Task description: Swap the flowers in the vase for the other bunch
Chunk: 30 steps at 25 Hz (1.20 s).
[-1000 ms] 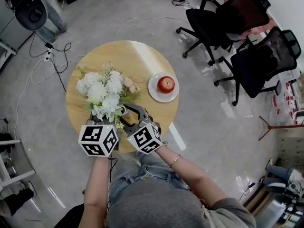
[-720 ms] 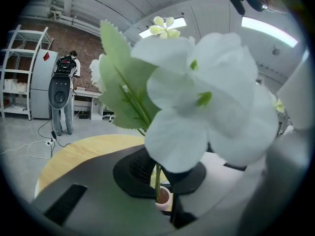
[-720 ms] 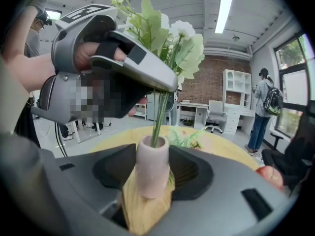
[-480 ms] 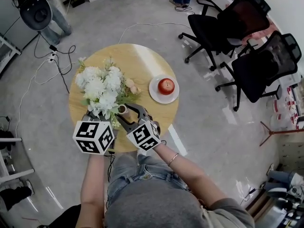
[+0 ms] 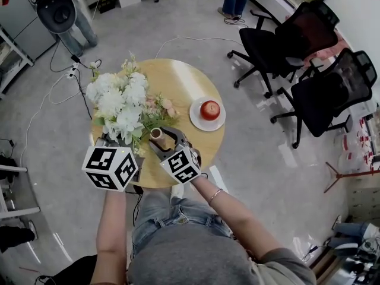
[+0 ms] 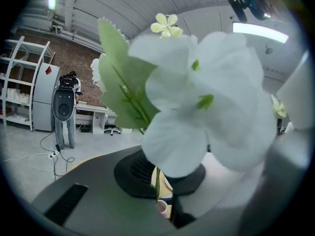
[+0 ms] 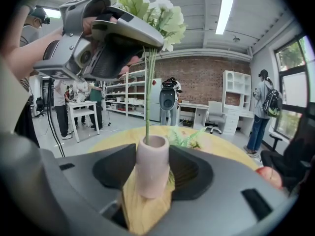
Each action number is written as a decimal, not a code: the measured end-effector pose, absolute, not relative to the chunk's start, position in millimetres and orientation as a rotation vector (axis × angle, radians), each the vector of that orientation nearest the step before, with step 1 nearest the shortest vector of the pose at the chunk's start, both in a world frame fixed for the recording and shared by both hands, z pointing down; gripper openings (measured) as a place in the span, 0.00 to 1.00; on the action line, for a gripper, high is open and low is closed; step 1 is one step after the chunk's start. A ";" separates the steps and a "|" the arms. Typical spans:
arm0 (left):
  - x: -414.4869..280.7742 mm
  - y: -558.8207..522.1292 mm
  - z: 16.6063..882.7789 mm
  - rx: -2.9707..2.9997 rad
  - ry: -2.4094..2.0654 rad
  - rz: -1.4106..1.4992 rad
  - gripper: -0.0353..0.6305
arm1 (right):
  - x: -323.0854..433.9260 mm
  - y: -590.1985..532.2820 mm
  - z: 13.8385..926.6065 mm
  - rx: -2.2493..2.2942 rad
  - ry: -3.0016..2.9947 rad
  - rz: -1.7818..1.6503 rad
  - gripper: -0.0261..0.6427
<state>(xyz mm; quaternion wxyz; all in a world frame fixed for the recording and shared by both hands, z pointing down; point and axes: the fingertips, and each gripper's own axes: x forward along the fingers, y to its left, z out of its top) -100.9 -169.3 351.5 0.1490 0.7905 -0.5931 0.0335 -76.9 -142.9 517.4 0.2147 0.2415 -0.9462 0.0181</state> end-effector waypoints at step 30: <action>-202.7 -123.1 383.0 2.029 -1.880 0.290 0.09 | -78.2 -140.9 519.0 0.690 -2.629 0.056 0.37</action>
